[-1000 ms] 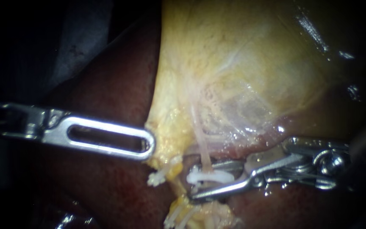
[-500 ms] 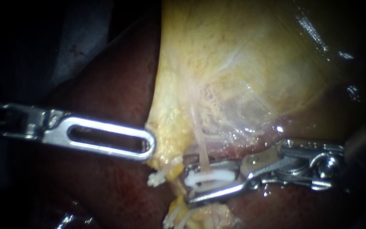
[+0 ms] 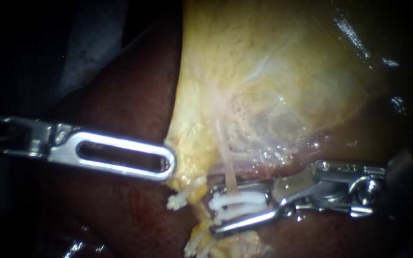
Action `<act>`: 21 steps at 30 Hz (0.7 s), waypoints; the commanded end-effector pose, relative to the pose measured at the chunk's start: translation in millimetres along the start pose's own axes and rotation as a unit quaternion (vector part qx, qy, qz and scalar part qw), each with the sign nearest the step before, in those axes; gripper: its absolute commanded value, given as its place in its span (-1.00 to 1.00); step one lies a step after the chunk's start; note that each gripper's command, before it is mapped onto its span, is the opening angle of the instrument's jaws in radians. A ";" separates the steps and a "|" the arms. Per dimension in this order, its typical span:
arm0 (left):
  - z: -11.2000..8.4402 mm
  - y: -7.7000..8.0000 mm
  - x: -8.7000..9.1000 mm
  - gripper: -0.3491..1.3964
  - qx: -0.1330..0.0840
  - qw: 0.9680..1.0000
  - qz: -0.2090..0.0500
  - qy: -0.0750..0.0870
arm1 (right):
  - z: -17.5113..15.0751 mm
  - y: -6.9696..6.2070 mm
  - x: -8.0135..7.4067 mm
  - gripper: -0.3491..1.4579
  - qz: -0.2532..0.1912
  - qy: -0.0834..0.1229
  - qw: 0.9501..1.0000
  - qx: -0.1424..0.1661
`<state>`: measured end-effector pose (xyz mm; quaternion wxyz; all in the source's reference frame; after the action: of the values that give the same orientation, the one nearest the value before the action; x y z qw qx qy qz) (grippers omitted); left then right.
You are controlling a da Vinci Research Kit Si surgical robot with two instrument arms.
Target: Going back second clip right tube
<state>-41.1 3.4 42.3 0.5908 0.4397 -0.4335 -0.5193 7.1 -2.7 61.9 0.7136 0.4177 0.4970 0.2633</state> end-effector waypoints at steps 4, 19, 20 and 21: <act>0.0 0.0 0.0 -1.00 0.000 1.000 0.000 0.000 | -2.0 -0.4 0.9 0.01 -0.007 0.007 1.000 -0.007; 0.1 0.3 0.0 -1.00 0.000 1.000 0.001 0.000 | -7.7 -2.0 4.3 0.04 -0.052 0.028 0.998 -0.036; 0.1 0.3 0.1 -1.00 0.000 1.000 0.001 0.000 | -8.1 -2.0 4.7 0.05 -0.059 0.031 0.997 -0.042; 0.1 0.3 0.1 -1.00 0.000 1.000 0.001 0.000 | -8.5 -2.1 5.1 0.05 -0.066 0.032 0.996 -0.042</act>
<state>-41.2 3.3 42.6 0.5913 0.4392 -0.4338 -0.5189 0.8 3.6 55.9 0.7310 0.3394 0.5381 0.2469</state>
